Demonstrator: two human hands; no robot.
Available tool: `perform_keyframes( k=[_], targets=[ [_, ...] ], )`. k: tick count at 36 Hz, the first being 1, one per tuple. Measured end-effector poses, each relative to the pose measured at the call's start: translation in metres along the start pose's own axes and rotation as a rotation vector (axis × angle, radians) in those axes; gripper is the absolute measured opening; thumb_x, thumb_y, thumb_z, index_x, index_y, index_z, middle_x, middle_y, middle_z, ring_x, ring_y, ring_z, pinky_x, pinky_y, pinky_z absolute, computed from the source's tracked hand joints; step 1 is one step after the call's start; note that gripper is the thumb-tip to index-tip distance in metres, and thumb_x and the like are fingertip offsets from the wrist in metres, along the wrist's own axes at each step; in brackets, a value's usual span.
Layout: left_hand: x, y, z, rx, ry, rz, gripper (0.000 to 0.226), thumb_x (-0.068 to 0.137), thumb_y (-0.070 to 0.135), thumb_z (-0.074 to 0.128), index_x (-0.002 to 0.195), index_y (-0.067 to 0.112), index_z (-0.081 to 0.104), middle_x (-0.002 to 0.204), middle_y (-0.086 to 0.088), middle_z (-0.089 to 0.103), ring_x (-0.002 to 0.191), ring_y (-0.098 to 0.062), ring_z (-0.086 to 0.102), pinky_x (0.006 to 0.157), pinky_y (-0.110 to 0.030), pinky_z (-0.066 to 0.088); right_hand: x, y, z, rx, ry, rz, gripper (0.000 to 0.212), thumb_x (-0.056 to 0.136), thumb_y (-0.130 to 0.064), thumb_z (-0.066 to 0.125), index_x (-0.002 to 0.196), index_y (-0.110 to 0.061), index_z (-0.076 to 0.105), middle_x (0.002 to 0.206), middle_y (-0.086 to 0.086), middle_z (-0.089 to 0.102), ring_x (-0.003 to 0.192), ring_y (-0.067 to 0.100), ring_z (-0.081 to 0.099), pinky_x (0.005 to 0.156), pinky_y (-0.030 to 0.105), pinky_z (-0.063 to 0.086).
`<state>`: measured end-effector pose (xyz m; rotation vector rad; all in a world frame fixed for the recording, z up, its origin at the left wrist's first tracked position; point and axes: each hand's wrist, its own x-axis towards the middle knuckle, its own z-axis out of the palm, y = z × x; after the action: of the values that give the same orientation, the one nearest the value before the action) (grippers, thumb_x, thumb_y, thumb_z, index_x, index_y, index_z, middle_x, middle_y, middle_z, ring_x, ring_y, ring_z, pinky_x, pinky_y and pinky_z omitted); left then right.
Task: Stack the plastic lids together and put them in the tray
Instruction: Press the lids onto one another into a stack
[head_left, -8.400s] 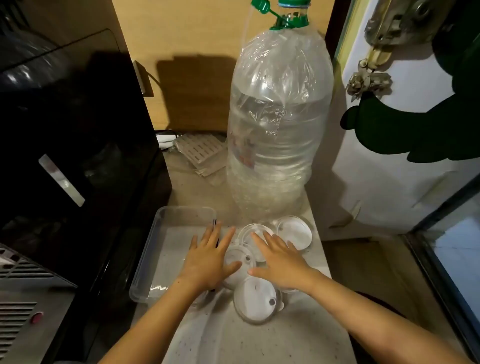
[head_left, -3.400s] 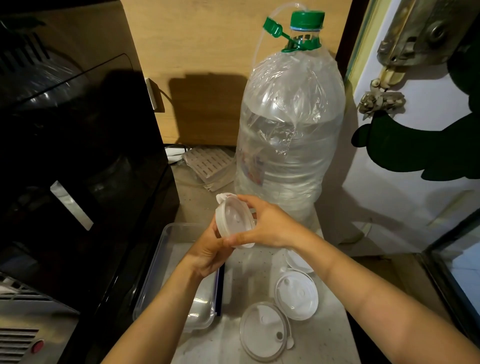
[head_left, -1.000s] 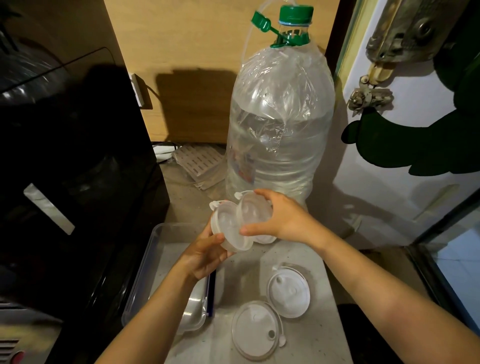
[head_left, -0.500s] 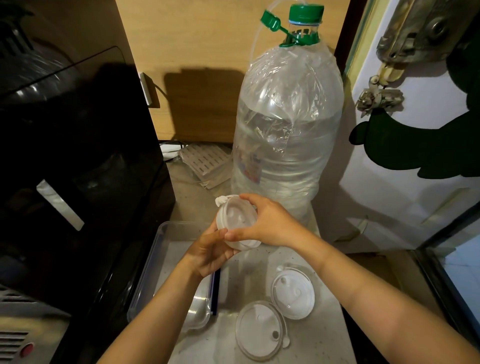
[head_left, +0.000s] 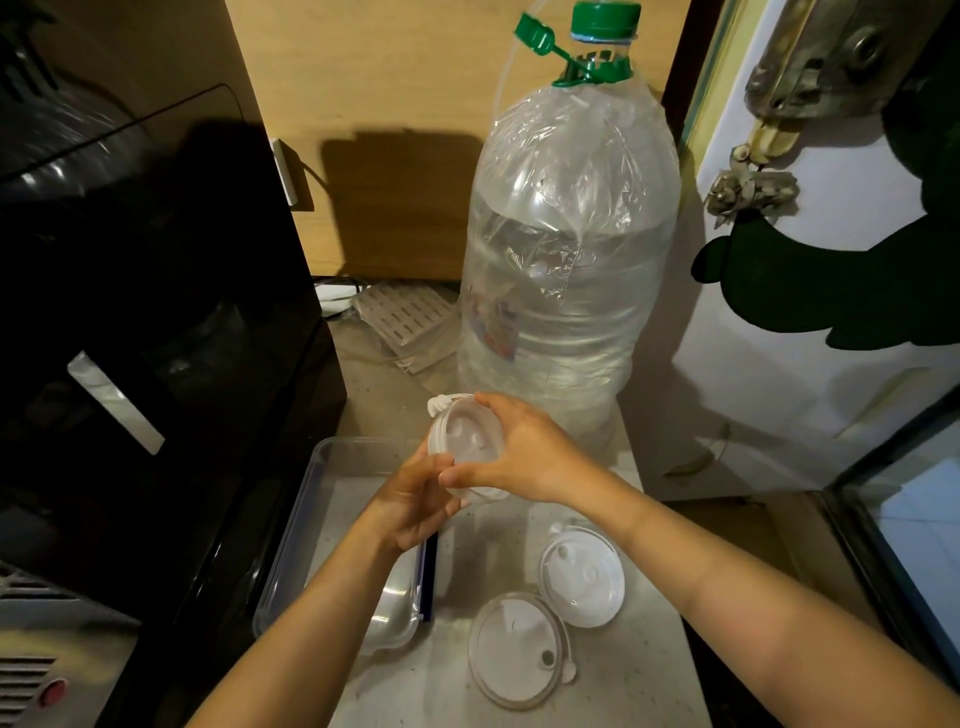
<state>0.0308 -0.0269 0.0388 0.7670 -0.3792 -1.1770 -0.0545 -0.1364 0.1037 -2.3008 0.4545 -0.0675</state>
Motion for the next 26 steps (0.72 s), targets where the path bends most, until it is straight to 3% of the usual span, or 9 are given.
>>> perform_keyframes(
  k=[5, 9, 13, 18, 26],
  targets=[
    [0.002, -0.002, -0.001, 0.059, 0.021, 0.004, 0.103, 0.030, 0.034, 0.093, 0.114, 0.005, 0.041, 0.073, -0.004, 0.073, 0.063, -0.011, 0.069, 0.048, -0.020, 0.055, -0.004, 0.001, -0.005, 0.038, -0.068, -0.019, 0.072, 0.071, -0.034, 0.077, 0.133, -0.027, 0.041, 0.138, -0.001, 0.046, 0.127, 0.015, 0.041, 0.090, 0.018, 0.030],
    [0.002, -0.005, -0.007, 0.080, 0.050, 0.002, 0.106, 0.029, 0.037, 0.092, 0.120, 0.014, 0.043, 0.095, -0.008, 0.066, 0.080, -0.015, 0.069, 0.060, -0.026, 0.058, -0.007, 0.013, -0.012, 0.035, -0.133, -0.004, 0.080, 0.076, -0.031, 0.073, 0.142, -0.019, 0.029, 0.146, 0.003, 0.037, 0.134, 0.017, 0.035, 0.094, 0.011, 0.026],
    [0.001, -0.006, -0.012, 0.080, 0.060, -0.012, 0.107, 0.026, 0.039, 0.092, 0.120, 0.020, 0.044, 0.107, -0.009, 0.055, 0.090, -0.018, 0.063, 0.066, -0.028, 0.058, -0.013, 0.040, -0.020, 0.006, -0.146, 0.098, 0.099, 0.073, -0.037, 0.074, 0.147, -0.019, 0.011, 0.157, 0.003, 0.016, 0.143, 0.017, 0.019, 0.114, 0.027, 0.021],
    [-0.001, -0.009, -0.016, 0.080, 0.068, -0.023, 0.106, 0.022, 0.040, 0.092, 0.116, 0.023, 0.045, 0.105, -0.007, 0.052, 0.091, -0.019, 0.055, 0.063, -0.025, 0.058, -0.032, 0.077, -0.021, -0.187, -0.255, 0.200, 0.108, 0.070, -0.039, 0.077, 0.148, -0.019, 0.005, 0.158, 0.004, 0.011, 0.145, 0.019, 0.014, 0.115, 0.030, 0.018],
    [0.001, -0.016, -0.013, 0.119, 0.057, -0.040, 0.100, 0.022, 0.041, 0.090, 0.111, 0.025, 0.049, 0.102, -0.004, 0.054, 0.087, -0.016, 0.056, 0.061, -0.023, 0.057, -0.063, 0.115, 0.007, -0.434, -0.386, 0.286, 0.112, 0.067, -0.041, 0.077, 0.147, -0.028, 0.000, 0.159, 0.002, 0.001, 0.146, 0.022, 0.009, 0.113, 0.037, 0.027]
  ],
)
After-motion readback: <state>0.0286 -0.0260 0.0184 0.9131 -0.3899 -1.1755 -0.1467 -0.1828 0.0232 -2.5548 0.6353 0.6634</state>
